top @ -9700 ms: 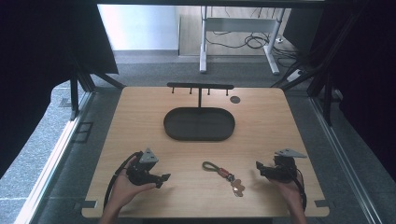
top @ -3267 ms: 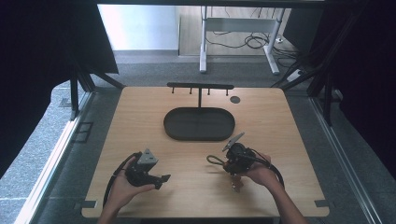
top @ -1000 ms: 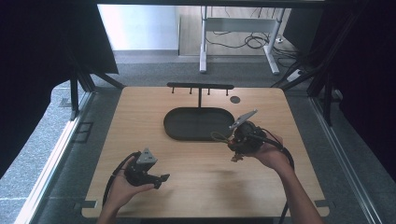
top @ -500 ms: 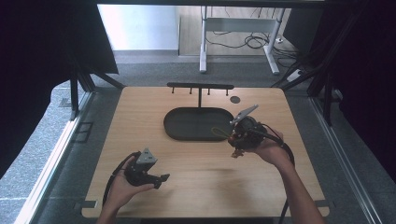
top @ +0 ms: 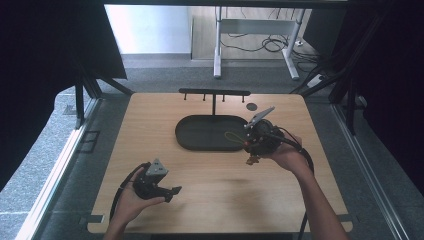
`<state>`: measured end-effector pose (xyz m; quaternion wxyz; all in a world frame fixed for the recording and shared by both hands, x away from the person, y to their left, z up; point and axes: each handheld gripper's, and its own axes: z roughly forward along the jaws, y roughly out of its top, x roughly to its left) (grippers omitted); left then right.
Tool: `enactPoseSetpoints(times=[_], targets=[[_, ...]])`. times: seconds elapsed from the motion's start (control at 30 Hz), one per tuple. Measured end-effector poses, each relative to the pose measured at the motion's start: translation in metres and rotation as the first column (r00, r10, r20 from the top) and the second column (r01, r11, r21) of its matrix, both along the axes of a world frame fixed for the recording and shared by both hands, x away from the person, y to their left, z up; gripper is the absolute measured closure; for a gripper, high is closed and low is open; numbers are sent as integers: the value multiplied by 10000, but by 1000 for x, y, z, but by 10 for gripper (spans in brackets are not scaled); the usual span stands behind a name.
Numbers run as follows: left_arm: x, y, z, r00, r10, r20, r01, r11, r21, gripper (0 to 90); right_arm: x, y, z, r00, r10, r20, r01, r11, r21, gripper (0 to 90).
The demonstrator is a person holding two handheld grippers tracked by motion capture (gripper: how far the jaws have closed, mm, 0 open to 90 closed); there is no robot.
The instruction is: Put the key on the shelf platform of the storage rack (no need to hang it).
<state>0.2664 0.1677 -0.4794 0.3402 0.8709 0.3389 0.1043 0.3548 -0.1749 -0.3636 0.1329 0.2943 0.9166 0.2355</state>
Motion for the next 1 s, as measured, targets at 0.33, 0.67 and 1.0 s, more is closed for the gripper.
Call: enactPoseSetpoints(times=[0.33,0.67,1.0], targets=[[-1,1,1,10000,15,2,-15,10000,-11,241,13,2,2,9999,-132,-80,132,9999,-22,669],[-1,3,2,10000,37,24,-37,10000,-43,241,28,6,2,9995,-237,-215,236,9997,-56,669],[-1,3,2,10000,24,13,-24,10000,-63,241,38,17,2,9992,-237,-314,235,9997,-76,669]])
